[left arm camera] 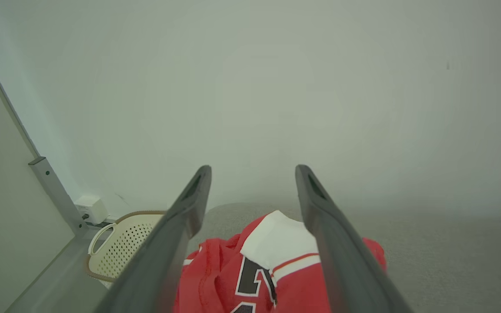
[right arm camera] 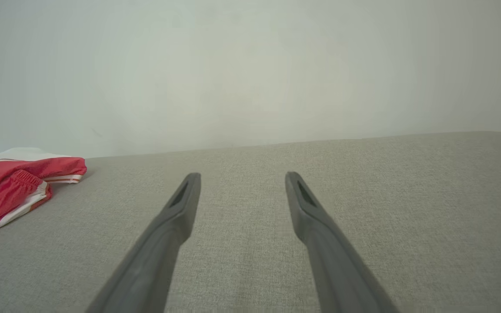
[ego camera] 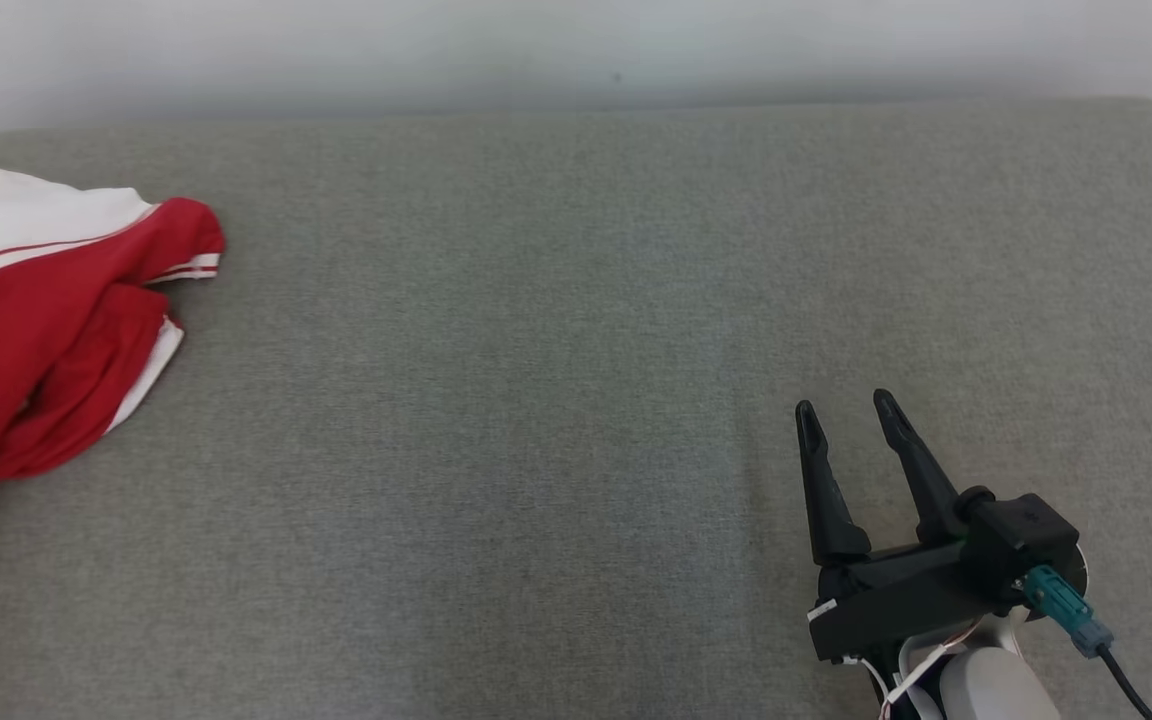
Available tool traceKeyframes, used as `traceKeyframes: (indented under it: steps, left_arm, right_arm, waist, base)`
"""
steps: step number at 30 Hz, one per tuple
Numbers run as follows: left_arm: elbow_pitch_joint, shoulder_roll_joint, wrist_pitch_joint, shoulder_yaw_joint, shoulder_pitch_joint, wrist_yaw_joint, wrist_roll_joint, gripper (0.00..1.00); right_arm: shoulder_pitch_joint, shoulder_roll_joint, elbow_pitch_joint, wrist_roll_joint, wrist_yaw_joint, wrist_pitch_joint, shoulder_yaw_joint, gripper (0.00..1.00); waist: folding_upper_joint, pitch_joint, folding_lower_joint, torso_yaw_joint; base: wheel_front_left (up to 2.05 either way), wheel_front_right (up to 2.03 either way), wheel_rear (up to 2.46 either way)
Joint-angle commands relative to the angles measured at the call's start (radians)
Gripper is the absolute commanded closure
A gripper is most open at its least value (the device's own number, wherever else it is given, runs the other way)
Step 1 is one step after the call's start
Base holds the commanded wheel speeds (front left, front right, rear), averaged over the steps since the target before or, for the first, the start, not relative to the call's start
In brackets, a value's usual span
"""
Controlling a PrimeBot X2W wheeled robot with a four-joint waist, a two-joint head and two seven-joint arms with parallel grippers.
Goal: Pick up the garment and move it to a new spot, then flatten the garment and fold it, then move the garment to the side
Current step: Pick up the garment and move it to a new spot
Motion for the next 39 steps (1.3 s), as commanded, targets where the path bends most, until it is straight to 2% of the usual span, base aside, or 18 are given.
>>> traceKeyframes:
  steps: [1,10,15,19,26,31,32,33,34,39]
  left_arm:
    - [0.046,0.017,0.004,-0.006,-0.023,-0.008,-0.008,0.00]
    - [0.241,0.040,0.033,-0.055,-0.073,-0.027,-0.037,0.00]
    - [0.351,0.051,0.088,-0.107,-0.095,-0.032,-0.073,0.00]
    - [0.367,0.056,0.150,-0.175,-0.099,-0.033,-0.137,0.00]
    - [0.370,0.100,0.285,-0.310,-0.090,-0.034,-0.269,0.00]
    - [0.356,0.117,0.339,-0.378,-0.089,-0.034,-0.344,0.00]
    - [0.357,0.123,0.344,-0.393,-0.090,-0.034,-0.350,0.58]
    - [0.352,0.126,0.347,-0.410,-0.089,-0.034,-0.354,0.91]
    - [0.348,0.126,0.346,-0.424,-0.087,-0.034,-0.361,1.00]
    - [0.329,0.147,0.299,-0.480,-0.096,-0.034,-0.389,1.00]
  right_arm:
    - [-0.014,-0.001,0.001,0.001,0.000,-0.007,0.004,0.00]
    - [-0.030,-0.001,0.007,0.003,0.000,-0.014,0.007,0.00]
    - [-0.036,-0.001,0.003,-0.004,0.000,-0.015,0.006,0.00]
    - [-0.039,-0.001,0.002,-0.009,0.000,-0.013,0.002,0.00]
    - [-0.048,-0.001,-0.004,-0.015,0.000,-0.007,0.002,0.00]
    - [-0.048,-0.001,-0.004,-0.019,0.000,-0.004,0.002,0.00]
    - [-0.047,-0.001,-0.005,-0.020,0.000,-0.003,0.001,0.00]
    - [-0.048,-0.001,-0.006,-0.019,0.000,-0.002,0.001,0.00]
    - [-0.048,-0.001,-0.006,-0.019,0.000,-0.001,0.001,0.00]
    - [-0.048,-0.001,-0.005,-0.020,0.000,0.002,-0.003,0.00]
  waist:
    - [-0.0001,0.038,-0.0002,-0.038]
    - [-0.0001,0.068,-0.0002,-0.067]
    - [-0.0001,0.092,-0.0002,-0.081]
    - [-0.0001,0.106,-0.0002,-0.086]
    - [-0.0001,0.126,-0.0002,-0.094]
    - [-0.0001,0.132,-0.0002,-0.096]
    - [-0.0001,0.133,-0.0002,-0.095]
    - [-0.0001,0.133,-0.0002,-0.095]
    - [-0.0001,0.133,-0.0002,-0.095]
    - [-0.0001,0.125,-0.0002,-0.086]
  base:
    - [0.00,0.00,0.00]
    - [0.00,0.00,0.00]
    - [0.00,0.00,0.00]
    - [0.00,0.00,0.00]
    - [0.00,0.00,0.00]
    - [0.00,0.00,0.00]
    - [0.00,0.00,0.00]
    - [0.00,0.00,0.00]
    - [0.00,0.00,0.00]
    - [0.00,0.00,0.00]
